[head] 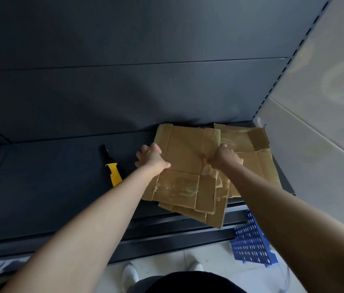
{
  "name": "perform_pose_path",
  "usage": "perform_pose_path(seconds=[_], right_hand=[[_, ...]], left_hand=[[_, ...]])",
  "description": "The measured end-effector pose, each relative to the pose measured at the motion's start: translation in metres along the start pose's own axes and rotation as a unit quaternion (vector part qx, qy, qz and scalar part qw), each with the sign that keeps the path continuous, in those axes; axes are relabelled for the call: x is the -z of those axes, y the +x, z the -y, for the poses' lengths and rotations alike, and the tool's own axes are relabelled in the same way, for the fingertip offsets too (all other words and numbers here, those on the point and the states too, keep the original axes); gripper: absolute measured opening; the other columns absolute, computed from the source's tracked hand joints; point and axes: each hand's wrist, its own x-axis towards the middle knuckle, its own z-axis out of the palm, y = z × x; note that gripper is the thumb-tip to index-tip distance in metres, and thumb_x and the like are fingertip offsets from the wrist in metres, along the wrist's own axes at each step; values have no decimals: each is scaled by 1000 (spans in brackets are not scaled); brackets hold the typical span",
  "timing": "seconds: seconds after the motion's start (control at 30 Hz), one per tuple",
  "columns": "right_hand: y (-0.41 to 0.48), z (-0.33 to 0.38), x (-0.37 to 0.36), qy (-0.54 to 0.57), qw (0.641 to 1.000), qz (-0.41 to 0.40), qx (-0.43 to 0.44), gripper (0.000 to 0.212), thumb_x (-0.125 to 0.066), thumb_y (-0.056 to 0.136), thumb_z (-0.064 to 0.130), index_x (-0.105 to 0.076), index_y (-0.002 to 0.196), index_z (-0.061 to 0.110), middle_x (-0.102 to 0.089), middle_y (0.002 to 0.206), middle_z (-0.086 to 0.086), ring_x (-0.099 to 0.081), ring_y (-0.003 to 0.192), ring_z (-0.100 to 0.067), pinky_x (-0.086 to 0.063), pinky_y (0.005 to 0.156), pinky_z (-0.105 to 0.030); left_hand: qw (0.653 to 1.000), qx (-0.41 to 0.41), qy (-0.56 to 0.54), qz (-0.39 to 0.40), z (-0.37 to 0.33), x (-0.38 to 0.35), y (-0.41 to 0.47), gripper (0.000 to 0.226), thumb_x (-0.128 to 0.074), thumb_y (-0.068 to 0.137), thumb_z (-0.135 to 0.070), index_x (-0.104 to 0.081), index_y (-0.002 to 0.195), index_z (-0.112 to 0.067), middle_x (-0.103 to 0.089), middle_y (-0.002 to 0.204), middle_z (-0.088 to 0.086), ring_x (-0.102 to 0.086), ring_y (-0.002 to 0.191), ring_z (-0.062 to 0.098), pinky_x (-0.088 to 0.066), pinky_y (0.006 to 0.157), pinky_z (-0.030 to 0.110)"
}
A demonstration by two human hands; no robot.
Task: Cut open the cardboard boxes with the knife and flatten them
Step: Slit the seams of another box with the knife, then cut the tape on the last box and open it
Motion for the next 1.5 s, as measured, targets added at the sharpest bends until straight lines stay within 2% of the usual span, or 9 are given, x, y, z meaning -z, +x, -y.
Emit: perform_pose_path(seconds=[0.2,0.37,0.57,0.67,0.97,1.13,1.23,1.37,1.5], right_hand=[[19,3,-4,-6,1000,-7,-3,67,-65,88,42,-35,137,8,-56,130,-14,-49,125,-32,-36,101,-42],[39,6,-1,7,1000,-10,12,58,-65,88,40,-42,131,8,-59,125,-13,-54,117,-31,-41,99,-42],[54,8,0,11,1000,2,10,57,-66,88,41,-48,131,7,-61,123,-12,-58,114,-31,-46,86,-37],[54,8,1,10,1000,-6,6,58,-65,88,42,-48,131,8,-60,124,-11,-57,116,-31,-46,89,-38],[20,5,-3,-114,983,-131,52,53,-43,98,48,-45,133,8,-53,131,-15,-46,122,-31,-35,98,-38],[-3,31,10,-155,960,-211,99,35,-41,98,22,-45,131,12,-50,130,-12,-41,119,-29,-31,96,-39],[-28,67,13,-150,951,-223,151,35,-43,96,21,-45,130,14,-48,133,-9,-39,123,-29,-29,100,-41],[-61,126,3,-98,942,-177,269,33,-50,93,24,-49,124,13,-50,130,-8,-39,125,-29,-30,99,-41],[-99,193,-16,-75,922,-122,359,37,-46,97,31,-51,128,12,-53,132,-9,-40,126,-29,-31,100,-39]], left_hand=[[997,-10,-56,44,9,-9,15,40,-80,74,-25,-52,102,-30,-33,133,3,-32,125,31,-34,105,51],[997,-2,-73,18,6,-21,20,49,-81,73,-27,-51,112,-32,-32,133,4,-34,123,32,-36,104,51],[1000,14,1,-11,-3,-30,20,56,-72,82,-32,-43,129,-39,-25,140,2,-29,128,30,-29,101,49],[1000,11,8,-11,0,-31,21,56,-71,83,-34,-41,130,-39,-25,139,2,-30,128,29,-29,102,48],[999,-22,28,-3,5,-25,12,56,-64,87,-42,-39,137,-39,-23,144,5,-27,131,33,-28,107,51],[998,-52,-13,22,11,-4,7,48,-65,88,-37,-49,133,-32,-30,143,6,-30,130,34,-31,107,48],[994,-96,-45,25,21,22,3,42,-66,87,-33,-56,128,-27,-41,137,5,-37,129,30,-34,106,46],[991,-115,-62,-37,52,85,-1,34,-65,89,-25,-59,122,-19,-50,127,4,-52,117,24,-42,98,35],[978,-104,-14,-180,114,172,-9,25,-59,92,-19,-61,117,-15,-53,123,5,-54,112,24,-43,96,33]])
